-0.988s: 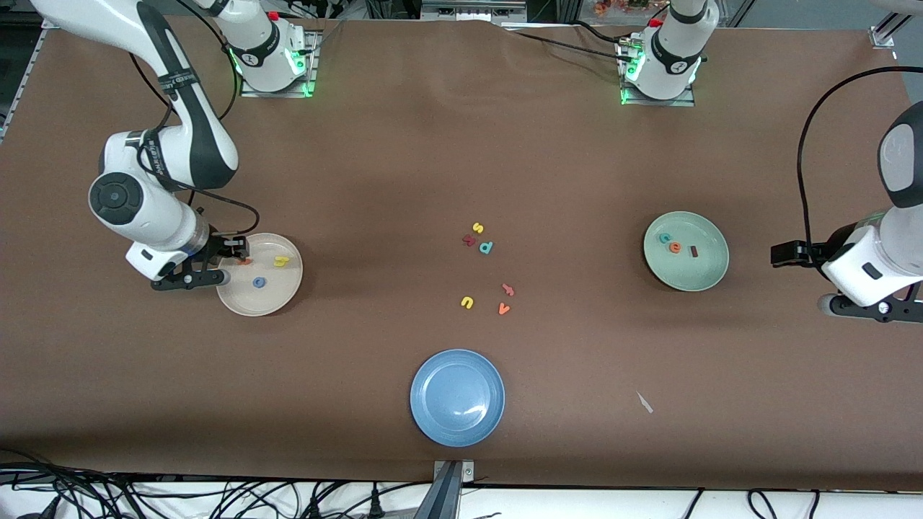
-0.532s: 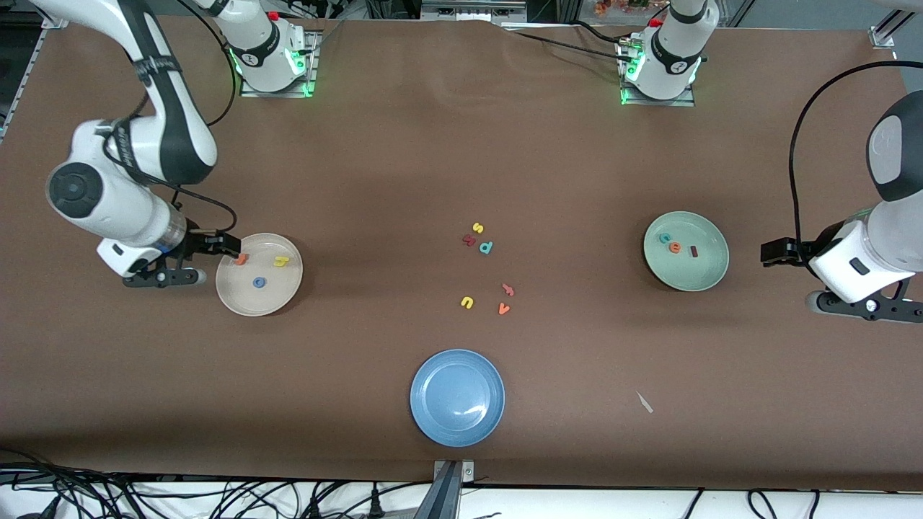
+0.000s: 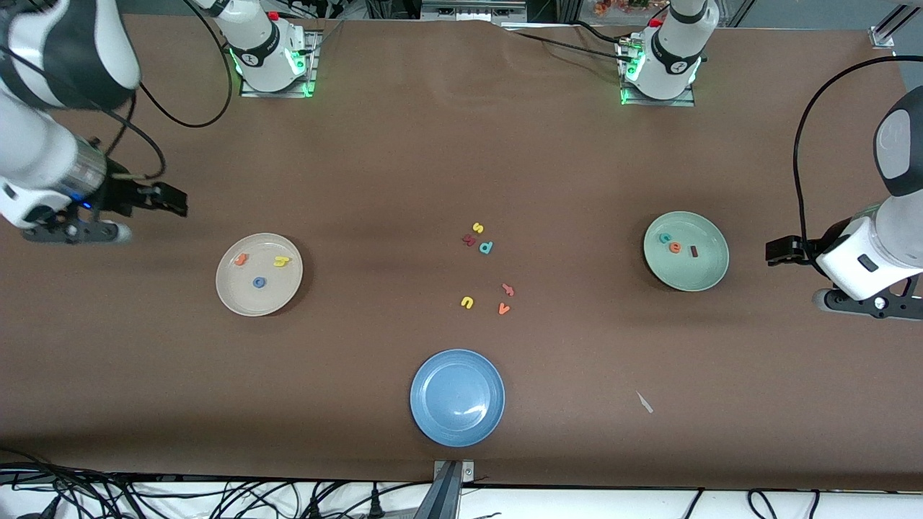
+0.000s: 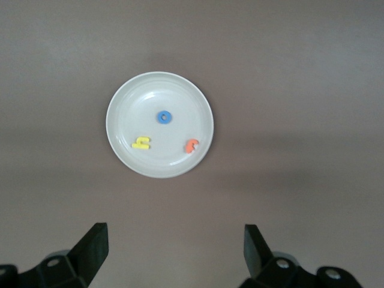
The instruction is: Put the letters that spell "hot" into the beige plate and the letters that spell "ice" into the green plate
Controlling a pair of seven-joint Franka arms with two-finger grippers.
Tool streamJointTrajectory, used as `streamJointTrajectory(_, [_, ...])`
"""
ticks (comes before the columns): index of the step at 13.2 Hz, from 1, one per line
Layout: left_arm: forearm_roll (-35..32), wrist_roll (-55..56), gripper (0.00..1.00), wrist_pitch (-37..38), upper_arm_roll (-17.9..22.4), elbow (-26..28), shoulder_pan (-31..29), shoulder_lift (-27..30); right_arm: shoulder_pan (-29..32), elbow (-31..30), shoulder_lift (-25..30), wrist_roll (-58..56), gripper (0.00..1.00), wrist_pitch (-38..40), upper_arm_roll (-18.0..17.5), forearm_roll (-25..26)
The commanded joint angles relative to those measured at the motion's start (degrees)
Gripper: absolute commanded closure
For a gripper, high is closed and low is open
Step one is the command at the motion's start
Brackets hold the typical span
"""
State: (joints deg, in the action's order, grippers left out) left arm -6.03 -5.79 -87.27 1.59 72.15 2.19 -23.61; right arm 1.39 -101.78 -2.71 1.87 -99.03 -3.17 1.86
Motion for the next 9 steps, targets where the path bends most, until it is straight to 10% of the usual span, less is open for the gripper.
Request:
streamJointTrajectory(1, [1.55, -0.27, 0.00, 0.96, 0.00, -0.26, 0.36, 0.85, 0.10, 2.71, 2.18, -1.17, 0.00, 5.24, 1.32, -0.81])
streamJointTrajectory(9, [1.99, 0.08, 0.00, 0.88, 0.26, -0.08, 3.07, 0.23, -1.30, 5.18, 0.95, -2.93, 0.00, 7.71, -0.70, -1.51])
